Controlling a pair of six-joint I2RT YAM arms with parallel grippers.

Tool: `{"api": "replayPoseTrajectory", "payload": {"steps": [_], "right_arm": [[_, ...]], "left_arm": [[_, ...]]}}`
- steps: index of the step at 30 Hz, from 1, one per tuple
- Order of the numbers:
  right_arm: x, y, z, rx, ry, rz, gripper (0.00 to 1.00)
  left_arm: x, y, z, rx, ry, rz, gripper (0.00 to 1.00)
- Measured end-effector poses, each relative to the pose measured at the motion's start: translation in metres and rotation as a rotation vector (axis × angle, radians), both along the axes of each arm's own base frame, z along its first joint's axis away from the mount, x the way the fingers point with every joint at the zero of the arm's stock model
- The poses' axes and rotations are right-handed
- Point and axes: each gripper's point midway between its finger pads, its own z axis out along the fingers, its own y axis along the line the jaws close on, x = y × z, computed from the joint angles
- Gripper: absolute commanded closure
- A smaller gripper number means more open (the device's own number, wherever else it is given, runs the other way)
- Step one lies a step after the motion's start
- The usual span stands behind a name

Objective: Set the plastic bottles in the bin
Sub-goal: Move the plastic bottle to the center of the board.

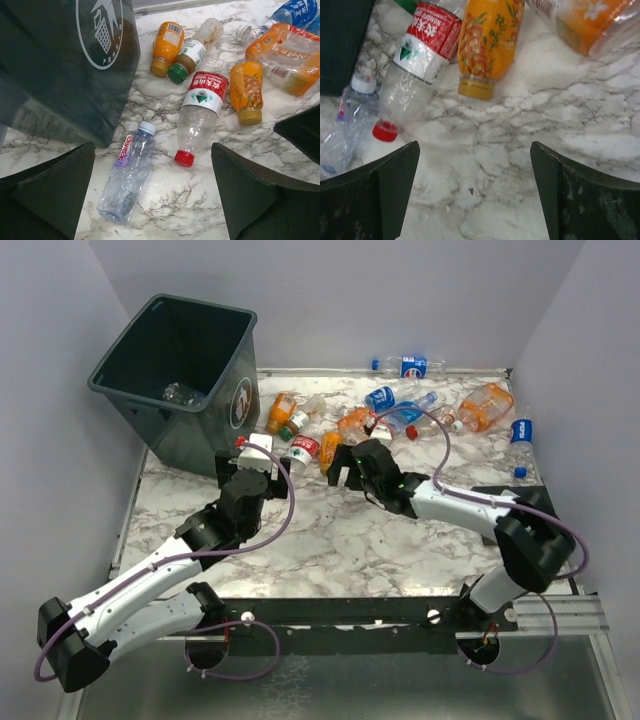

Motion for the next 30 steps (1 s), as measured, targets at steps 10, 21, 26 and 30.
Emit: {"api": "replayPoseTrajectory", "payload": {"steps": [10, 21, 26, 30], "right_arm": [[0.073, 0.032, -0.012, 0.016, 0.01, -0.064, 0.06], [0.102, 0.032, -0.043, -0.084, 0.052, -0.082, 0.22], [0.103, 0.03, -0.061, -0.142, 0.082, -0.072, 0.29], [0.106, 0.031, -0.067, -0.167, 0.088, -0.064, 0.36]], "left_arm": [[-0.002, 0.001, 0.005, -0.063, -0.033, 0.006, 0.01], [-0.001, -0.001, 0.006, -0.073, -0.036, 0.0, 0.01], [-0.001, -0.002, 0.006, -0.075, -0.036, -0.005, 0.01], [-0.001, -0.003, 0.004, -0.072, -0.032, -0.007, 0.01]]}}
